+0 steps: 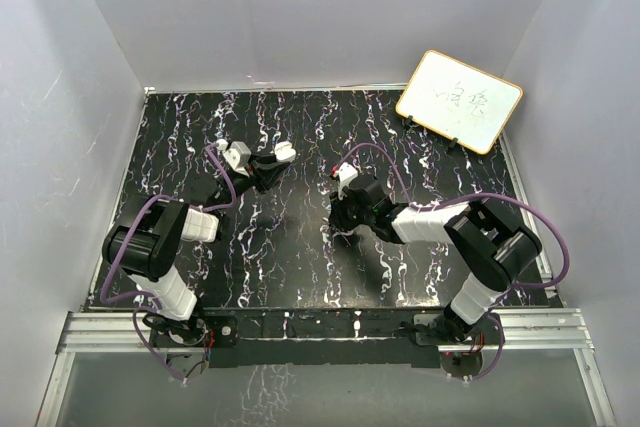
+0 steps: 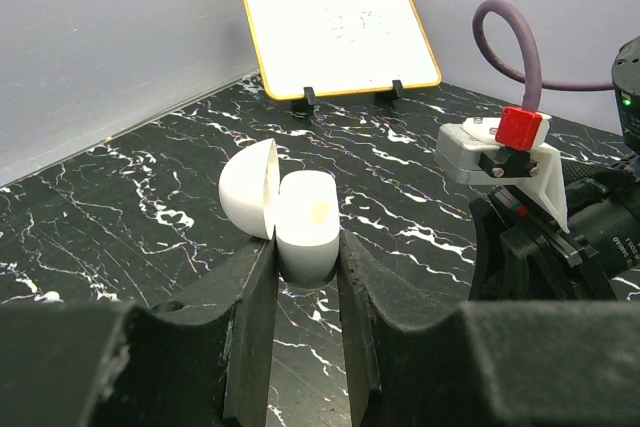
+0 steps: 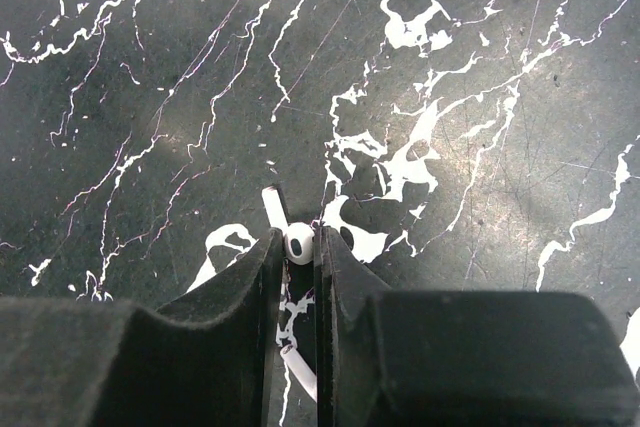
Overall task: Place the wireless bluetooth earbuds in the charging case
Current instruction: Pick up the earbud from the center of the board.
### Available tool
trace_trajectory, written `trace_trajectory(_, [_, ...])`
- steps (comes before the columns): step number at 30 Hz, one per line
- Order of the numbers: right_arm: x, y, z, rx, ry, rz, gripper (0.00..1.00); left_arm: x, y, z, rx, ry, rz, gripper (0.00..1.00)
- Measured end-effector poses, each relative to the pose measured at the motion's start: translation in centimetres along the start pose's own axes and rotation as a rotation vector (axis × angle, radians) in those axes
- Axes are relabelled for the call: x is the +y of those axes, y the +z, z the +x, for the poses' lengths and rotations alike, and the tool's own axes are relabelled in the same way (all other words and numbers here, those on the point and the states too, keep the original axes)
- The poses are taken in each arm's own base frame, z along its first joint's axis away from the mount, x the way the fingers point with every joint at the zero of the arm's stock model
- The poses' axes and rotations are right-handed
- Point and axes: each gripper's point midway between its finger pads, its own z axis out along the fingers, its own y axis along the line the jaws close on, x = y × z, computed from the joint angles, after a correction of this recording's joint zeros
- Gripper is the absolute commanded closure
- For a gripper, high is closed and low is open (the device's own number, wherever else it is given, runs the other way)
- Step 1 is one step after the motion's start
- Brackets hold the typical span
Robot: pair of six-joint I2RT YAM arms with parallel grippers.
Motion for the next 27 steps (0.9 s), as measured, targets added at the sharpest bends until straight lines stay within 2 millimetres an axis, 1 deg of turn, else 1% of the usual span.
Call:
trace_trajectory(4, [-0.2, -0.1, -0.1, -0.001, -0.013, 0.009, 0.88, 0.0, 0.0, 0.0, 0.000, 0.000, 0.000, 1.00])
trace_trajectory(7, [-0.4, -0.5, -0.2, 0.003, -0.029, 0.026, 0.89, 0.0, 0.0, 0.0, 0.000, 0.000, 0.001, 1.00])
trace_trajectory(10, [-0.5, -1.3, -0.8, -0.006, -0.052, 0.041, 0.89, -0.1, 0.0, 0.0, 0.002, -0.002, 0.008, 1.00])
trace_trajectory(13, [-0.6, -2.2, -2.1, -0.020, -0.074, 0.059, 0.90, -0.4, 0.0, 0.1, 0.005, -0.008, 0.023, 1.00])
trace_trajectory(18, [-0.5, -3.8, -6.0, -0.065, -0.121, 0.090, 0.92, -0.9, 0.4, 0.5, 0.017, -0.028, 0.069, 1.00])
trace_trajectory(22, [-0.3, -5.6, -10.0, -0.109, -0.160, 0.116, 0.92, -1.4, 0.9, 1.0, 0.032, -0.050, 0.122, 1.00])
trace_trajectory(27, [0.3, -7.7, -14.8, -0.150, -0.203, 0.133, 0.92, -2.4, 1.6, 1.0, 0.035, -0.066, 0.180, 1.00])
